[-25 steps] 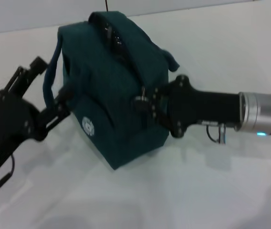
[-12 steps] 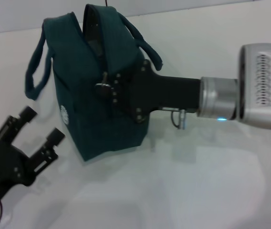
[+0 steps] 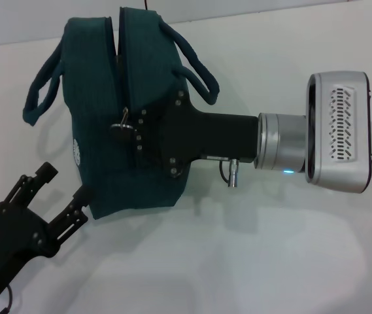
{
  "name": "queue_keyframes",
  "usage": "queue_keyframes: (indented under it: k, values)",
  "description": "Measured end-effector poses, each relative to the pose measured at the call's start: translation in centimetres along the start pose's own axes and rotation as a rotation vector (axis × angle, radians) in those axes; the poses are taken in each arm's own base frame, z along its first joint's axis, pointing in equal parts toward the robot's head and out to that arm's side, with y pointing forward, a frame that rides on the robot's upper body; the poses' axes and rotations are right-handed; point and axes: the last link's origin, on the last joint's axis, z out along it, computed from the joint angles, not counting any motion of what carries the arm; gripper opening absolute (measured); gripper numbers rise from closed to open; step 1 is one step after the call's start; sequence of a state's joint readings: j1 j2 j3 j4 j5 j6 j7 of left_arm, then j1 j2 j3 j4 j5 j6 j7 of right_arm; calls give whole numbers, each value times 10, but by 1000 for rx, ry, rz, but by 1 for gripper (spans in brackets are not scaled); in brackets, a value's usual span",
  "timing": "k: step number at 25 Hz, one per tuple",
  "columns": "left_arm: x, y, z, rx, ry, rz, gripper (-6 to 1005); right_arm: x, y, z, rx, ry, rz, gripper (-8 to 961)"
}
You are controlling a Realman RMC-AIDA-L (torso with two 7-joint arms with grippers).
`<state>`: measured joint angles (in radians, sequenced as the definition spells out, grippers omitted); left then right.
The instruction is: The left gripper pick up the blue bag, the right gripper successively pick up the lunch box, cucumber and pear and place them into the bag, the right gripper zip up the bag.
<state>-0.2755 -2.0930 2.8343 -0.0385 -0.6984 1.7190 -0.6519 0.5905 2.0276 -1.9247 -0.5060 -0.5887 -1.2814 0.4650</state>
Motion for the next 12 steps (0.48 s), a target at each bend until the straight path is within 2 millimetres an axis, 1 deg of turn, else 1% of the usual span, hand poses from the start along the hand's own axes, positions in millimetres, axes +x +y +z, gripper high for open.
queue_keyframes:
  k: [12]
  values:
    - [2,-7,23,-24,-17,40,878,0,2,0,7,-6,9,7]
